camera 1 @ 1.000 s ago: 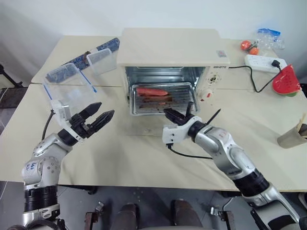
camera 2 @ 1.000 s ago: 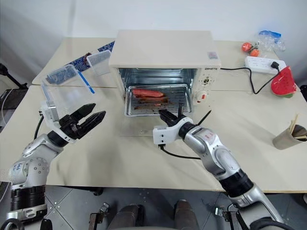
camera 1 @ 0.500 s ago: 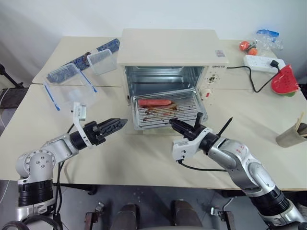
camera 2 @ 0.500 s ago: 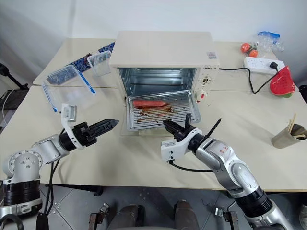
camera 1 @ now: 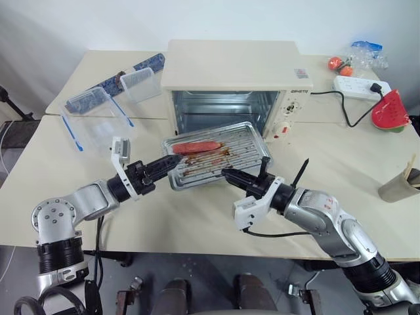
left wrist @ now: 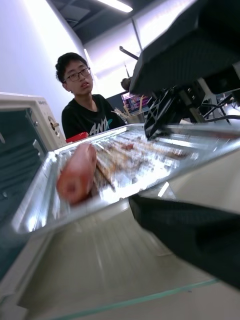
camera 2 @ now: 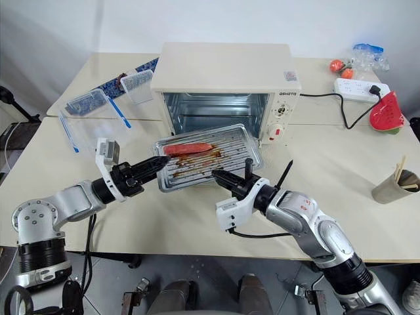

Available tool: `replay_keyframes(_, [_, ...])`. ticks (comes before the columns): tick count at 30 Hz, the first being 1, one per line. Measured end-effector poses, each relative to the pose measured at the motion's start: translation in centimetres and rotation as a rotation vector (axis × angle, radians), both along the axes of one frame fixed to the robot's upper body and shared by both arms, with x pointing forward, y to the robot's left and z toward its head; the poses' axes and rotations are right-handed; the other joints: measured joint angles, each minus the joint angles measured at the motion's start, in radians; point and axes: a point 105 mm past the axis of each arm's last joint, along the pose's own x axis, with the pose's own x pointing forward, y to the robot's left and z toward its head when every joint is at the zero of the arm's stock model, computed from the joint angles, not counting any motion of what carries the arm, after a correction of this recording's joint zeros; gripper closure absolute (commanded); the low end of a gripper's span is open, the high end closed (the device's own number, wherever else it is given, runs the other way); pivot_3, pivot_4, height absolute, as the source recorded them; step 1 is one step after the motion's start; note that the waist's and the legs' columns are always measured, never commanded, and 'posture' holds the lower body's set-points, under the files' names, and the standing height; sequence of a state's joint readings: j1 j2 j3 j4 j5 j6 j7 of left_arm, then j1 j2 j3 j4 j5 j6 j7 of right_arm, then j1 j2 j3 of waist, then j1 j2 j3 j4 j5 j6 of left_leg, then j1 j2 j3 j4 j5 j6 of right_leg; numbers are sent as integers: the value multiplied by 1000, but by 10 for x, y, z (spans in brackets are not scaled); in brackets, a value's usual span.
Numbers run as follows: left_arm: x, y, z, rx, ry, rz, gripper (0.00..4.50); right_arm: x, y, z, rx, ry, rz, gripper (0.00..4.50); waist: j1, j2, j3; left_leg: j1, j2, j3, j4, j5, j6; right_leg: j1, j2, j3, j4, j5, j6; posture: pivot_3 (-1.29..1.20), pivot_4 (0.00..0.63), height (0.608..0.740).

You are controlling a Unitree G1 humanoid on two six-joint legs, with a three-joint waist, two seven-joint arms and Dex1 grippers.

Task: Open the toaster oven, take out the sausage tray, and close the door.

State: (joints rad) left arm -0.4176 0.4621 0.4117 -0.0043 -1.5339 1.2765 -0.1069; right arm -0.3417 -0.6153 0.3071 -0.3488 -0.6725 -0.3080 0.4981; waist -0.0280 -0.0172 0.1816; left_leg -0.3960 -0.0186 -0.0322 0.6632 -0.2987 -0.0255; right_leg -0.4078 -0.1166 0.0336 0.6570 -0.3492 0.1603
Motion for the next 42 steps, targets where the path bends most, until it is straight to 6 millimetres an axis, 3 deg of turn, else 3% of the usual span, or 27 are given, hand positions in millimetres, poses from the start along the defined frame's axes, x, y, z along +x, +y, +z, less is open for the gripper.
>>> replay_keyframes(7, [-8, -8, -7, -50, 87, -42, 4470, -2, 3, 2, 1, 8, 43, 4500, 0, 0, 0, 1, 0, 0, 0, 0, 0, 0, 0, 1, 0, 0, 0, 0, 150, 740])
replay_keyframes(13, [-16, -2, -7, -78, 149, -64, 4487, -8, 6, 4, 6, 19, 100, 4500, 0, 0, 0, 4, 0, 1, 0, 0, 0, 2, 0, 2, 0, 0, 0, 0, 150, 740])
replay_keyframes(16, [-15, -2, -9, -99, 168, -64, 4487, -9, 6, 2, 32, 103, 122, 4500, 1, 0, 0, 7, 0, 0, 0, 0, 0, 10, 0, 0, -5, 0, 0, 0, 150, 740])
replay_keyframes(23, [-18, 1, -14, -127, 191, -53, 4500, -17, 7, 6, 82, 222, 209, 2401, -2, 0, 0, 9, 0, -1, -1, 0, 0, 12, 0, 0, -6, 0, 0, 0, 150, 740])
replay_keyframes(30, [-24, 29, -23, -127, 215, 70, 4500, -24, -2, 10, 167, 372, 267, 55, 1, 0, 0, 9, 1, -1, -1, 0, 0, 14, 0, 0, -10, 0, 0, 0, 150, 740])
replay_keyframes(35, [-34, 45, -30, -119, 230, 131, 4500, -21, -18, 11, 306, 575, 238, 17, 2, 0, 0, 9, 4, -1, -1, -1, 1, 15, 0, -1, -13, 0, 0, 0, 150, 740])
replay_keyframes(37, [-44, 62, -35, -115, 247, 184, 4500, -12, -43, 7, 431, 754, 148, 17, 0, 0, 0, 9, 6, -1, -1, -2, 2, 15, -1, -1, -13, 0, 0, 0, 150, 740])
replay_keyframes(42, [-61, 90, -30, -179, 198, 255, 4500, 4, -84, 2, 542, 870, 15, 17, 2, 0, 0, 9, 6, 0, -2, -2, 3, 17, -1, -1, -17, -1, -1, 0, 150, 740])
